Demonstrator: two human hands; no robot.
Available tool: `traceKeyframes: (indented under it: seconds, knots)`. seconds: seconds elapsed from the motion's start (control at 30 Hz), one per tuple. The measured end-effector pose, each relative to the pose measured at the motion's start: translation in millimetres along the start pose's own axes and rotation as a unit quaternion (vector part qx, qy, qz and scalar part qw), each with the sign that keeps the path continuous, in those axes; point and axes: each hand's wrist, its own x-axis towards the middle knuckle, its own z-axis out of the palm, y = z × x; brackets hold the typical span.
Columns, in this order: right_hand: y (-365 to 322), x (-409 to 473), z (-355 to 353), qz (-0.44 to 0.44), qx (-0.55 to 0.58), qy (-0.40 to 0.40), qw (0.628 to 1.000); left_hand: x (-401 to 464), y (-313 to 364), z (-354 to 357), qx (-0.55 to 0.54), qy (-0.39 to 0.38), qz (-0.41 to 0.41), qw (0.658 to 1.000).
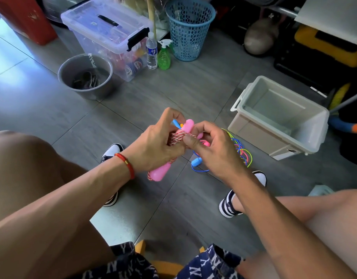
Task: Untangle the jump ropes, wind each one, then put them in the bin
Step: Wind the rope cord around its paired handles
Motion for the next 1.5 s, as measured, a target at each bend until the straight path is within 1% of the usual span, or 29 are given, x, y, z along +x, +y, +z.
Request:
traceKeyframes:
  seconds: [0.07, 0.13, 0.23, 0.3, 0.43, 0.57, 0.63, 0.67, 0.73, 0.77, 0.8, 0.83, 0.87, 0.9, 1.0, 1.07, 1.13, 1.23, 1.3, 1.4, 1.5]
  knots:
    - [-1, 1, 2, -0.003, 0.044, -0.002, 0.999, 0, 0, -1, -0.011, 0.005, -0.018, 1.000]
    - [-6, 1, 1, 0.008, 0.118, 0.000, 0.993, 1, -2, 1, 0.012, 0.005, -0.052, 0.999]
    - [-13, 0, 1, 0.069, 0.230, 0.033, 0.970, 3, -2, 6, 0.089, 0.005, -0.130, 0.988]
    - [-14, 3, 4, 0.101, 0.287, 0.072, 0.950, 7, -1, 9, 0.101, 0.022, -0.147, 0.984]
    - [-13, 10, 17, 0.115, 0.317, 0.183, 0.923, 15, 9, 17, 0.107, 0.071, -0.160, 0.979]
    - [-6, 23, 25, 0.119, 0.305, 0.275, 0.904, 24, 13, 21, 0.057, 0.112, -0.172, 0.977]
    - [-7, 30, 28, 0.131, 0.298, 0.290, 0.900, 32, 14, 25, 0.046, 0.146, -0.166, 0.974]
    - [-8, 33, 27, 0.140, 0.304, 0.289, 0.897, 35, 15, 27, 0.035, 0.149, -0.164, 0.974]
    - [-8, 36, 15, 0.170, 0.329, 0.301, 0.879, 38, 17, 21, -0.030, 0.159, -0.155, 0.975]
    - [-6, 38, 2, 0.189, 0.346, 0.317, 0.863, 40, 15, 11, -0.066, 0.190, -0.148, 0.968]
    - [-2, 40, -12, 0.198, 0.364, 0.329, 0.848, 43, 12, -4, -0.072, 0.230, -0.137, 0.961]
    - [1, 39, -27, 0.194, 0.372, 0.329, 0.846, 47, 8, -20, -0.045, 0.255, -0.131, 0.957]
    - [3, 38, -39, 0.177, 0.361, 0.314, 0.860, 49, 3, -34, -0.014, 0.256, -0.132, 0.958]
    - [0, 36, -43, 0.153, 0.338, 0.289, 0.882, 50, 0, -41, 0.003, 0.239, -0.139, 0.961]
    - [-12, 30, -32, 0.069, 0.234, 0.227, 0.943, 48, -6, -30, 0.011, 0.165, -0.145, 0.975]
    - [-14, 22, -22, 0.021, 0.162, 0.191, 0.968, 44, 0, -13, 0.014, 0.120, -0.126, 0.985]
    - [-12, 15, -19, -0.035, 0.099, 0.156, 0.982, 43, 6, -3, 0.019, 0.088, -0.107, 0.990]
    - [-15, 4, -28, -0.130, -0.025, 0.142, 0.981, 44, 24, 7, 0.030, 0.052, -0.074, 0.995]
    - [-22, -2, -41, -0.161, -0.100, 0.170, 0.967, 47, 39, 11, 0.035, 0.028, -0.045, 0.998]
    - [-28, -15, -66, -0.171, -0.142, 0.203, 0.954, 47, 64, 18, 0.039, -0.008, 0.002, 0.999]
    - [-27, -32, -93, -0.167, -0.149, 0.241, 0.944, 47, 81, 30, 0.045, -0.062, 0.037, 0.996]
